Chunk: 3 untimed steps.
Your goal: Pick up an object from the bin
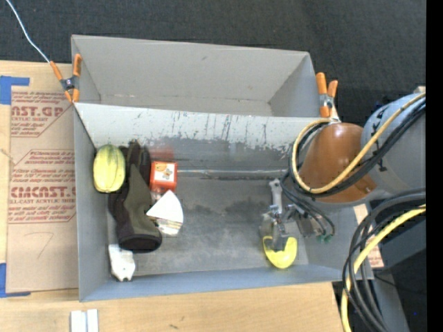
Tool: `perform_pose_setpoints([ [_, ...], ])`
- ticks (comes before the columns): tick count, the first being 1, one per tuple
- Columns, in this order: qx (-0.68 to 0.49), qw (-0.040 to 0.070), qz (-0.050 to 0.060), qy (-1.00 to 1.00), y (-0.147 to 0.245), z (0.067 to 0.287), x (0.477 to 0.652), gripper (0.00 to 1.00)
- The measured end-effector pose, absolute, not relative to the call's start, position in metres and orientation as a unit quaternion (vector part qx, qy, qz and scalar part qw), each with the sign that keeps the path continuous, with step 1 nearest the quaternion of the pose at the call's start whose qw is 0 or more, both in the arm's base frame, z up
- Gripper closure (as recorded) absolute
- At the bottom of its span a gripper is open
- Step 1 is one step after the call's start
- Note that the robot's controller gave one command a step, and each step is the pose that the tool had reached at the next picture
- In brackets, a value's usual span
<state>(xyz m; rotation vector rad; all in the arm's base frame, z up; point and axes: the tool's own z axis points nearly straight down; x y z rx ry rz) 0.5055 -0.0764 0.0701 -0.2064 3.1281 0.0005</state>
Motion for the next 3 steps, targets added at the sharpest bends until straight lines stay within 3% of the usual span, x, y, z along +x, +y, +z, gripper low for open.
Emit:
perform_pose_setpoints([
  [1, -0.041, 0.004, 0.001, 0.999, -0.087, 0.098, 0.494, 1.0],
  [3, -0.045, 0.005, 0.001, 0.999, -0.104, 0.102, 0.501, 1.0],
])
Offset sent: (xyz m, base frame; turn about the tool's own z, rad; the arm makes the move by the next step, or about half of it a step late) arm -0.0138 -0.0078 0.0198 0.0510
